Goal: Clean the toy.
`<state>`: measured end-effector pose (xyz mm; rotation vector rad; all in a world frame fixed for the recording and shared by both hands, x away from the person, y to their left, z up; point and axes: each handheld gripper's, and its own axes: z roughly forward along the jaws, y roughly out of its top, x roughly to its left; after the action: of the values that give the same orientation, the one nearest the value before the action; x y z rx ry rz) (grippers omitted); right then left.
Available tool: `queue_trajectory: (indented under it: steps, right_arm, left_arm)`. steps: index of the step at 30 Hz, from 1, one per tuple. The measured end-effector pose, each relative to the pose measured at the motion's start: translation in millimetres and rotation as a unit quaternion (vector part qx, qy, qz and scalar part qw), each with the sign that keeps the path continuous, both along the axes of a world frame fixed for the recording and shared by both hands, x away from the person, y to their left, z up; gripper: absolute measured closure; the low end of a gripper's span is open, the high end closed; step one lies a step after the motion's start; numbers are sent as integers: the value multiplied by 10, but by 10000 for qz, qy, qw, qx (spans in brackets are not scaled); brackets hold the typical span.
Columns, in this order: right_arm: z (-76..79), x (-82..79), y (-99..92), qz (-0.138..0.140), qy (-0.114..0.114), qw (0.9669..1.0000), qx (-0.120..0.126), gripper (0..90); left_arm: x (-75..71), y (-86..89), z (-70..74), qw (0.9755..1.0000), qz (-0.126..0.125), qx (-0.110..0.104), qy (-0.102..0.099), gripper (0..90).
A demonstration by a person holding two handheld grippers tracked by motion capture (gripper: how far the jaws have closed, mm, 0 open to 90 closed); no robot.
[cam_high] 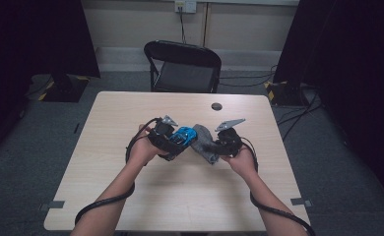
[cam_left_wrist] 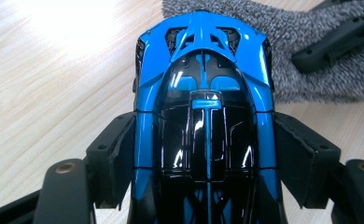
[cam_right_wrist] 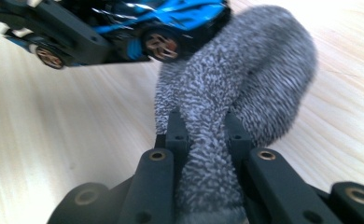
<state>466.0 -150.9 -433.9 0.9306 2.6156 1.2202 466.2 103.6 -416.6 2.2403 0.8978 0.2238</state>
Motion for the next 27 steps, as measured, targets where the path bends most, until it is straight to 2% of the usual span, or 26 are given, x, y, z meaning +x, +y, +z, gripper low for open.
queue_trajectory:
  steps: [9, 13, 21, 27]
  right_arm:
    - [-40, -44, 43, 120, 23, 9999, 120, 780]
    - [-75, -53, 58, 147, 36, 9998, 98, 781]
    - [-88, -103, 166, 363, 4, 9993, 81, 780]
    - [-98, -163, 265, 573, -8, 9983, 61, 780]
  left_arm:
    - [9, -7, 20, 10000, 11, 14, -15, 281]
    - [17, -34, 52, 10000, -17, -37, -23, 281]
    - [37, -109, 66, 10000, -47, 42, -5, 281]
    - [65, -144, 45, 10000, 21, -35, 43, 281]
